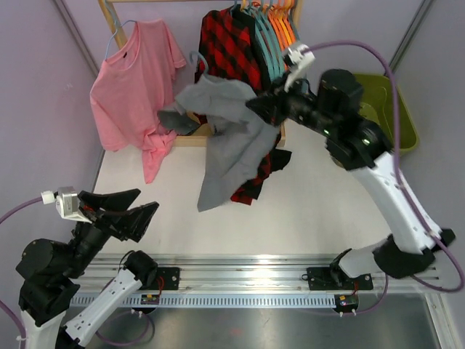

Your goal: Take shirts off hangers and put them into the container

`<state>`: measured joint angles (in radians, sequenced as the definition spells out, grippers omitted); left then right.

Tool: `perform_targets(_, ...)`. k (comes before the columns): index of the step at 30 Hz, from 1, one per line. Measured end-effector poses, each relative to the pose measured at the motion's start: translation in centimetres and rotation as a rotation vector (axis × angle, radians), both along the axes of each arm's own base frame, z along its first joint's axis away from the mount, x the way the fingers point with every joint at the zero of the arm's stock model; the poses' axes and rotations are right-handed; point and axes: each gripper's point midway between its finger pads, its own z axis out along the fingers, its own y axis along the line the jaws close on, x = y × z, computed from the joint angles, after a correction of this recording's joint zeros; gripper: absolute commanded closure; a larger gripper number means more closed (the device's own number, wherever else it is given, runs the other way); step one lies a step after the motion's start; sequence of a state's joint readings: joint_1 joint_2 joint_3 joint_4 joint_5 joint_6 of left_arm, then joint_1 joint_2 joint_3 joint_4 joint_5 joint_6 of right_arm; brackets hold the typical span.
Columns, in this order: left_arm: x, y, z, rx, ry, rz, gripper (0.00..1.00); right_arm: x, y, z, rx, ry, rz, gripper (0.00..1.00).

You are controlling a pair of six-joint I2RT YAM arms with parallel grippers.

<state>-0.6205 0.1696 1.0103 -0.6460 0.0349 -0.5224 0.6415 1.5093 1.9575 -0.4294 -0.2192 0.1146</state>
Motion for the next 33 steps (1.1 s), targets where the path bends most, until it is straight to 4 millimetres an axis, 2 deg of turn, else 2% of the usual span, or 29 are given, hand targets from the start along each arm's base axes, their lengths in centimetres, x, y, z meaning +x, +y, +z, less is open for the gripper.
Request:
perform_targets(3, 1.3, 0.5, 0.3, 0.037, 0.000, 0.064, 0.01, -7.3, -4.3, -1.1, -0.099, 0.049, 0.037, 1.00)
perform_targets(6, 2.6, 0.2, 0.9, 0.087, -0.011, 0.093, 0.01, -14.1, -8.8, -1.4, -0.124, 0.062, 0.082, 1.00)
perform_targets(10, 4.7, -1.5, 1.4, 0.160, -0.055, 0.078, 0.01, -21.4, -12.2, -0.7, -0.078, 0.029, 0.188, 1.00)
perform_targets(12, 5.5, -3.0, 1.3, 0.186, -0.091, 0.031, 0.01, -24.0, -13.2, -0.1, -0.045, 0.011, 0.238, 1.00)
perform_targets(15, 6.0, -5.4, 0.9, 0.215, -0.132, -0.063, 0.01, -25.8, -13.1, 0.1, -0.029, 0.012, 0.308, 1.00)
perform_targets(19, 6.0, -8.2, 1.0, 0.235, -0.177, -0.192, 0.01, -25.9, -11.8, -1.0, -0.045, 0.073, 0.380, 1.00)
perform_targets(23, 4.4, -9.3, 3.3, 0.198, -0.285, -0.290, 0.01, -25.1, -10.2, -3.7, -0.079, 0.174, 0.426, 1.00)
perform_targets(27, 1.3, -9.6, 7.7, 0.118, -0.467, -0.390, 0.01, -24.4, -8.8, -6.9, -0.111, 0.291, 0.469, 1.00)
perform_targets(30, -0.5, -10.0, 9.1, 0.076, -0.543, -0.467, 0.01, -24.1, -7.9, -8.2, -0.117, 0.344, 0.497, 1.00)
perform_targets(33, -1.2, -10.6, 9.2, 0.056, -0.577, -0.532, 0.01, -23.9, -7.4, -8.4, -0.112, 0.359, 0.519, 1.00)
